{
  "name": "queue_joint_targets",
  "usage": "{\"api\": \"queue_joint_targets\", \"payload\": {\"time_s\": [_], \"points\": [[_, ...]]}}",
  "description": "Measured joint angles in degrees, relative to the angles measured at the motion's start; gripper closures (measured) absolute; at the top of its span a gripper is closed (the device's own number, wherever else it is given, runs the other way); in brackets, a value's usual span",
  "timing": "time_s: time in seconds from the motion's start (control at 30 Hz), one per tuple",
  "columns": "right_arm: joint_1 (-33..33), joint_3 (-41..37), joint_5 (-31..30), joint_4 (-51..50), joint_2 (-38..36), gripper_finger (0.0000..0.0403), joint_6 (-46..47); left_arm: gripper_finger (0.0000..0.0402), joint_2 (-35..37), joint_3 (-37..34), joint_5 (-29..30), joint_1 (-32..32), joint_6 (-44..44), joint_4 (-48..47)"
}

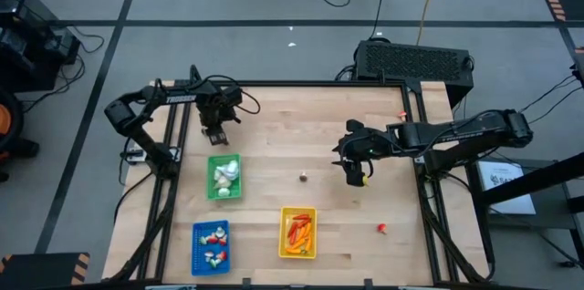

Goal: Sort produce into baskets
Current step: Put the brown mushroom into the blue basket

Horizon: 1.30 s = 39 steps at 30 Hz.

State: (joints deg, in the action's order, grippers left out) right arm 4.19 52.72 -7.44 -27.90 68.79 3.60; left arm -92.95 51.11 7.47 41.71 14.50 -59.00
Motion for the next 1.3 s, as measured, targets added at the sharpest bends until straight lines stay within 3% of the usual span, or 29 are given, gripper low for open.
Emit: {"api": "queue_joint_targets", "payload": {"time_s": [0.43, 0.67, 0.83, 1.3], "points": [[0.0, 0.03, 0.04, -0.07, 0.02, 0.0234, 0.24, 0.0276, 0.02, -1.96, 4.82, -0.07, 5.82, 2.97], [0.0, 0.03, 0.04, 0.57, 0.02, 0.0234, 0.24, 0.0276, 0.02, -1.96, 4.76, -0.07, 7.4, 2.83], [0.0, 0.03, 0.04, 0.72, 0.04, 0.0234, 0.24, 0.0276, -0.07, -1.95, 1.05, -0.07, 7.3, 2.73], [-0.02, 0.03, 0.02, 0.71, 0.04, 0.0234, 0.17, 0.0276, -7.12, -1.5, 2.91, 0.0, 7.14, 1.76]]}}
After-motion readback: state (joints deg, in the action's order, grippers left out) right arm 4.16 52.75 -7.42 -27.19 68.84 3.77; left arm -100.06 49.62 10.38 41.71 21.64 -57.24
